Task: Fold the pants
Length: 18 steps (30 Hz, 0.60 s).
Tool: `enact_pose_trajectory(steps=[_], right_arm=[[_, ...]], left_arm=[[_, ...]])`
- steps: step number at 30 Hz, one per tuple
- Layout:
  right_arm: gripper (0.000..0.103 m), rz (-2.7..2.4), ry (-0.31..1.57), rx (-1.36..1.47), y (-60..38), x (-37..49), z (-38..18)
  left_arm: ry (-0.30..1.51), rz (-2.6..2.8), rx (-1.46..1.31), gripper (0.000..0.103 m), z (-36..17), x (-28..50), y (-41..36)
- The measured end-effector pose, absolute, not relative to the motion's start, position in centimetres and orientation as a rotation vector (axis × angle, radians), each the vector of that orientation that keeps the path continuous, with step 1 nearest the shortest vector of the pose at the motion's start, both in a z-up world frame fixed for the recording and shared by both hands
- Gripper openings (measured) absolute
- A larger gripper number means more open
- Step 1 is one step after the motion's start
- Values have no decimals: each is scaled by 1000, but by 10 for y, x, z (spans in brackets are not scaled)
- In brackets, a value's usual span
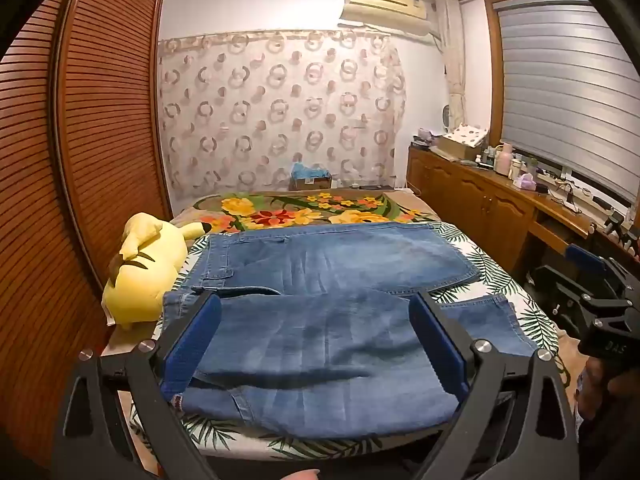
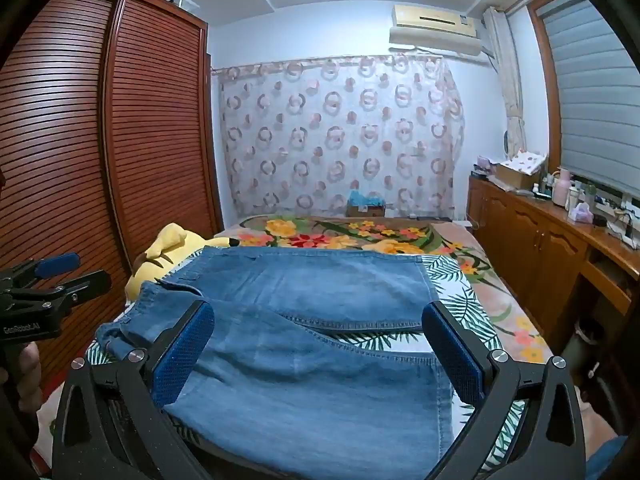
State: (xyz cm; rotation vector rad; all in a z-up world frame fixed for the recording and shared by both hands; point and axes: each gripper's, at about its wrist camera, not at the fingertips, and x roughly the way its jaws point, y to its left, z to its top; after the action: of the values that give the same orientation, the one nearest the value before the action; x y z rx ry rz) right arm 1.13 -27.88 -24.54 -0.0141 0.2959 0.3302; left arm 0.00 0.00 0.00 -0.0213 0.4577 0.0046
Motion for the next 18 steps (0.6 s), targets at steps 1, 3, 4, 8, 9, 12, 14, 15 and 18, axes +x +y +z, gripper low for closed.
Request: enact_pose_trajectory(steps=[1,3,4,8,9,12,14,15,18], right_arm=[[103,330,307,-12,-279,12,-245],[103,326,309,-13,-279,12,-245],[103,325,308,-14,-279,12,-244],[103,332,295,-6,-278,11,-247],[103,331,295,-6,-278,11,-247],[103,332,296,-7,-277,10,-247],[103,332,294,-7,-277,10,-247],[103,333,295,-7,-277,10,-247],[103,334,295,-8,-278,10,-247]], left_arm=[[457,5,-21,96,0,0,0],[457,5,-21,96,0,0,0],[456,4,-21,96,0,0,0],[457,4,-21,96,0,0,0],[457,4,-22,96,0,0,0],[456,4,-20,96,0,0,0],[456,5,-20,96,0,0,0],[456,4,-20,96,0,0,0],[457,5,-19,96,0,0,0]])
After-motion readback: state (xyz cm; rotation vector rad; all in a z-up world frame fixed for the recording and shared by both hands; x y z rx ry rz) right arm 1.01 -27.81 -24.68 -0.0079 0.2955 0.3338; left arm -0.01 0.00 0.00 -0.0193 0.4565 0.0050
